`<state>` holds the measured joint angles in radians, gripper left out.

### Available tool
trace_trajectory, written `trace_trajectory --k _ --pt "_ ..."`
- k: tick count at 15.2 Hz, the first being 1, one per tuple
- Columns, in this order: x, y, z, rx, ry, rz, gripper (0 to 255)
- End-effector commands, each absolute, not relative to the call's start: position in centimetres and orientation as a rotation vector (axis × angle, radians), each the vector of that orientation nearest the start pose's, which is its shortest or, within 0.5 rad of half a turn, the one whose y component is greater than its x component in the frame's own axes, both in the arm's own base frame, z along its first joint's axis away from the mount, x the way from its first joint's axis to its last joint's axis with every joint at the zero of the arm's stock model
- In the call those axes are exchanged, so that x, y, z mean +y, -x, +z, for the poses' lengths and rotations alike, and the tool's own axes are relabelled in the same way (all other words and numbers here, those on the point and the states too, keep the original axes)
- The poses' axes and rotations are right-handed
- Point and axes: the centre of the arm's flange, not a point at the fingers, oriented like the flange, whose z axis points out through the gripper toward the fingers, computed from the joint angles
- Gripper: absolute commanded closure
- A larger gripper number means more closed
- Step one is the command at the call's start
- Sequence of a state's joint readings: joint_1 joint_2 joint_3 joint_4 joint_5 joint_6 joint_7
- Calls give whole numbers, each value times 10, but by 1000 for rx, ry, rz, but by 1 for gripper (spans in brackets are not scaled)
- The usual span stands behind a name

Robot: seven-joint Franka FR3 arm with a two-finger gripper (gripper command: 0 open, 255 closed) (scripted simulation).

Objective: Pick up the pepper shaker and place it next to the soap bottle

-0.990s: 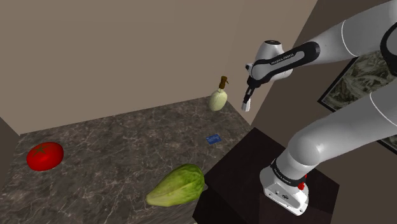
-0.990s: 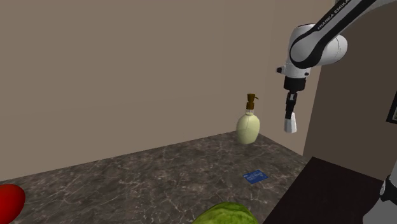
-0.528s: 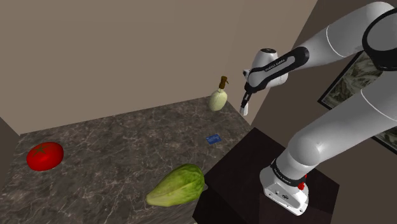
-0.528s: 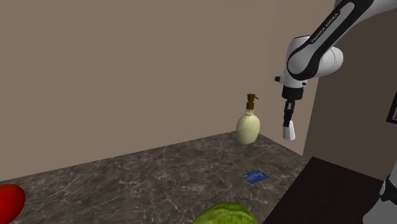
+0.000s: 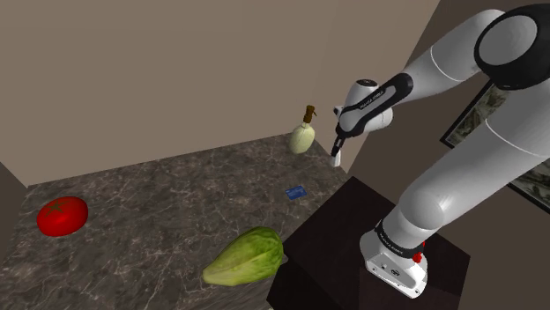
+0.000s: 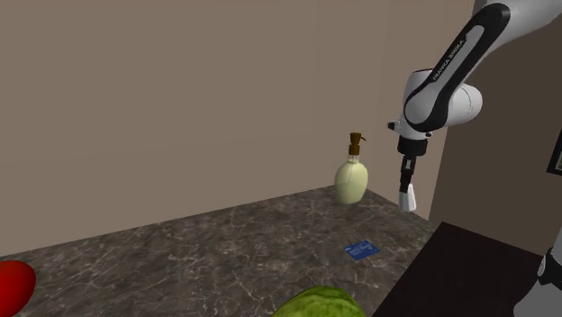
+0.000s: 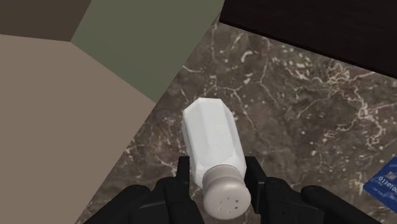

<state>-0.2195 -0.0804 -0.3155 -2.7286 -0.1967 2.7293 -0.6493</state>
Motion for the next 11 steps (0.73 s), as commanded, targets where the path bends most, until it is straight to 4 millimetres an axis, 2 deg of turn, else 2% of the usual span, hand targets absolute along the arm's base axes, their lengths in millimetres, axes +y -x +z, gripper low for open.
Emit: trace_trajectory --k 1,5,11 --pt "-200 -356 244 -470 3202 -52 255" --pt "-200 -356 225 -470 3202 -52 255" --pt "-200 -356 225 -470 3202 -52 255"
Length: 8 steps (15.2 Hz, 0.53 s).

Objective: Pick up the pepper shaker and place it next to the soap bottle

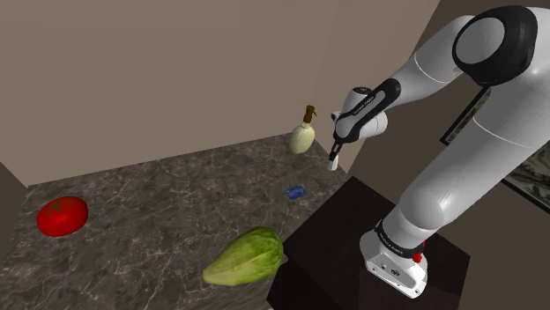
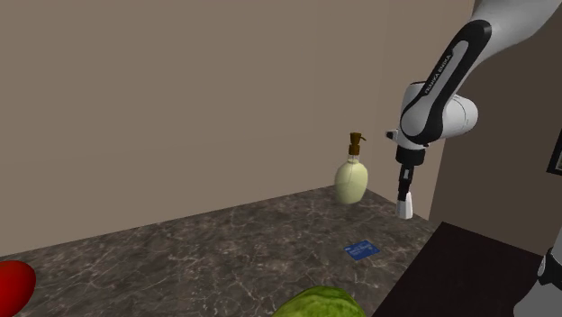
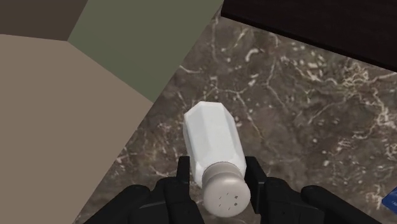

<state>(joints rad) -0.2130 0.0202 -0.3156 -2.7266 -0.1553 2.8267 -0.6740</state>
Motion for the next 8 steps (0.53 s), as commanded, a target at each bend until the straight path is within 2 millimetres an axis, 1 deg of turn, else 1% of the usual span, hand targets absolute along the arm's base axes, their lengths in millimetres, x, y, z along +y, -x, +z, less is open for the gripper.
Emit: trace_trajectory --k 1,2,7,8 --pt "-200 -356 225 -470 3202 -52 255" --pt "-200 -356 225 -470 3202 -52 0" --pt "-200 -356 225 -470 3202 -52 0" --pt "-199 -356 238 -470 3202 -52 0"
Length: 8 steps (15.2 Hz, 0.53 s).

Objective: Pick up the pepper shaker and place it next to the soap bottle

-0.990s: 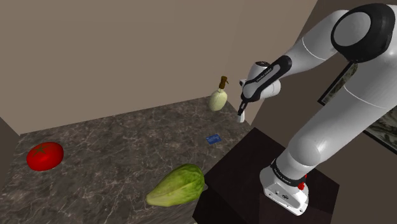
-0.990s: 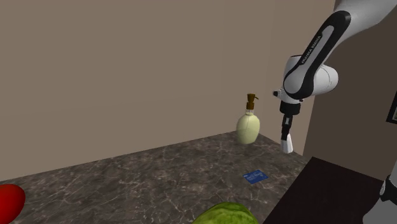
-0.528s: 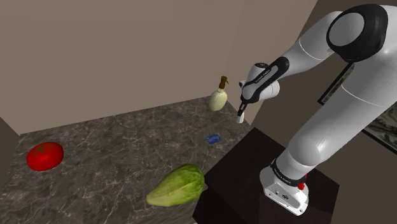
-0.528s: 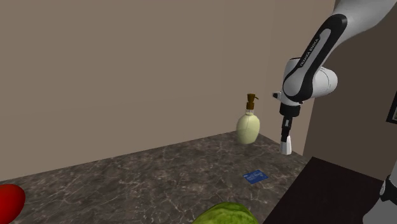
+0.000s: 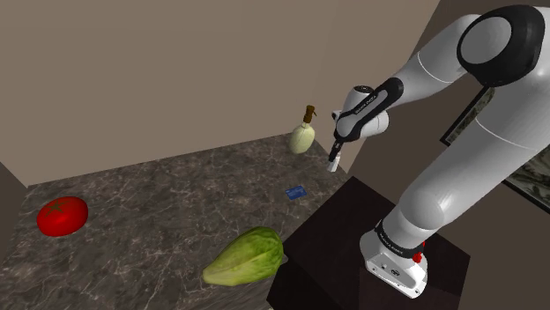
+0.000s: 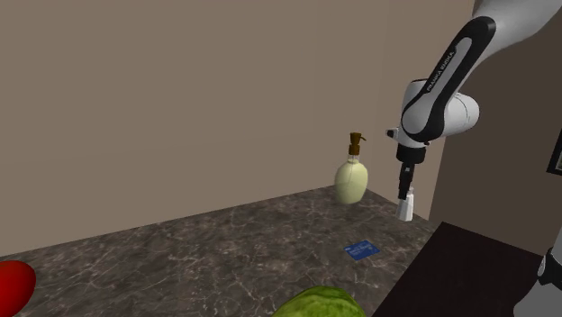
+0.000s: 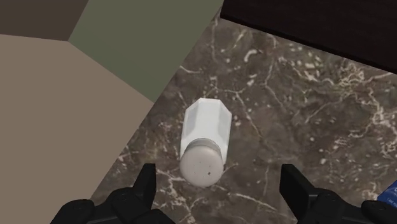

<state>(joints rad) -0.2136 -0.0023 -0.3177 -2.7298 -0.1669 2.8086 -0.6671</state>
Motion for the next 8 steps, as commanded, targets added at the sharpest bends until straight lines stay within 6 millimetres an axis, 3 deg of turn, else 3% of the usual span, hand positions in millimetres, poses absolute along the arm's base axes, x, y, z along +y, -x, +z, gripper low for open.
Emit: trace_trajectory --k 1,3,8 --pt "-197 -355 251 -470 3202 -52 0" --pt "-195 -354 275 -470 3202 -52 0" --pt "-195 -354 275 -470 3202 -52 0"
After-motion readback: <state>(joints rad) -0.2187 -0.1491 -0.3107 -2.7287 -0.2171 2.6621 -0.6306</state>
